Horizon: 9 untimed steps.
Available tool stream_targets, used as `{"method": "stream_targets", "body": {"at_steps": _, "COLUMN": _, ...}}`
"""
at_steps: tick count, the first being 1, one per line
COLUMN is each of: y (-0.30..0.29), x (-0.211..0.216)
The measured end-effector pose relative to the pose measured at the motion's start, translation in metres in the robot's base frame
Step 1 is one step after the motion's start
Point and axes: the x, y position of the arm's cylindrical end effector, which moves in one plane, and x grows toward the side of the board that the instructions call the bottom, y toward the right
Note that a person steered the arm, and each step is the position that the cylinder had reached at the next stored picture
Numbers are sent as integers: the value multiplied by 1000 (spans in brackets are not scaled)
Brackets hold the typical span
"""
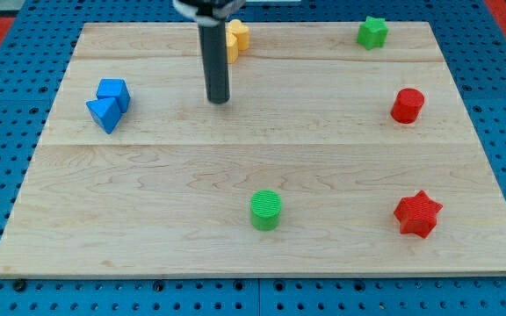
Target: Move the green circle towards the green star
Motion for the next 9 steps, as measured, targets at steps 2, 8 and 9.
{"method": "stream_targets", "body": {"at_steps": 2, "y": -23, "x": 118}}
{"method": "stream_targets", "body": {"at_steps": 8, "y": 43, "x": 180}}
{"method": "stream_targets", "body": {"at_steps": 9, "y": 59, "x": 180}}
